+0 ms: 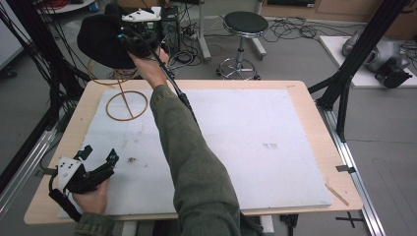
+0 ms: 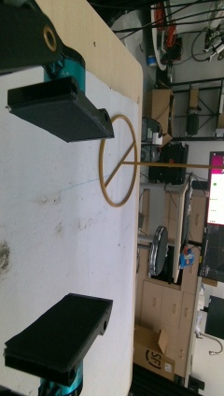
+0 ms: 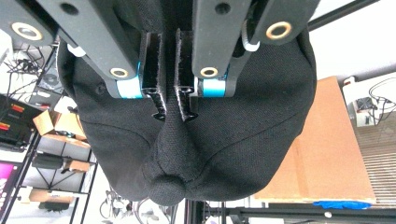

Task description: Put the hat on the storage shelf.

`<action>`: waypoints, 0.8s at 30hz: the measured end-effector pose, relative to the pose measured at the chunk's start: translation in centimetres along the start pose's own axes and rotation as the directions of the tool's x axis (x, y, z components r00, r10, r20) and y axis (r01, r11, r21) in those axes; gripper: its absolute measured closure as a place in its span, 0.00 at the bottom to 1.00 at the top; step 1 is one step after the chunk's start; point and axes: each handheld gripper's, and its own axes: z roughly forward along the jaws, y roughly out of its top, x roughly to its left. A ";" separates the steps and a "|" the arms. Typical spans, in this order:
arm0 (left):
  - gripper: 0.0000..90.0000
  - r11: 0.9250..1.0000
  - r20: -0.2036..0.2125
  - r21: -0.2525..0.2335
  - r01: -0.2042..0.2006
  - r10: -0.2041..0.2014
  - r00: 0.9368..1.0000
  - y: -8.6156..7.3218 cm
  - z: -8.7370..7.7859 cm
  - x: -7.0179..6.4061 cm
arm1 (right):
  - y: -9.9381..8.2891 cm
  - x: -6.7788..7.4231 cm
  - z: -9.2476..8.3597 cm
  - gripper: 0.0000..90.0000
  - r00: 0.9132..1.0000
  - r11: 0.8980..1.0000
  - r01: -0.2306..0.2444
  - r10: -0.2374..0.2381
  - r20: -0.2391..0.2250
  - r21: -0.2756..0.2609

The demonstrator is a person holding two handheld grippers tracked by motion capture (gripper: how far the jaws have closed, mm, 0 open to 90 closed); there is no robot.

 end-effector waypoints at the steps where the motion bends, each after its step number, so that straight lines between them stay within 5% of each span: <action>1: 0.17 1.000 -0.001 0.003 -0.001 0.001 1.000 0.0 0.0 0.0 | 0.0 0.1 0.3 0.96 1.000 1.000 -0.004 0.004 0.001 -0.004; 9: 0.17 1.000 0.003 -0.001 0.000 0.000 1.000 0.0 0.1 0.0 | -1.3 0.0 2.1 0.96 0.999 0.999 -0.039 0.039 0.000 0.004; 19: 0.17 1.000 0.002 0.000 -0.003 0.003 1.000 0.0 0.1 0.1 | -4.3 -0.1 3.3 0.96 0.994 0.993 -0.105 0.104 -0.017 -0.051; 24: 0.17 1.000 0.002 0.002 0.003 -0.003 1.000 0.0 0.2 0.1 | -5.0 0.1 3.7 0.96 0.996 0.995 -0.083 0.083 -0.011 -0.046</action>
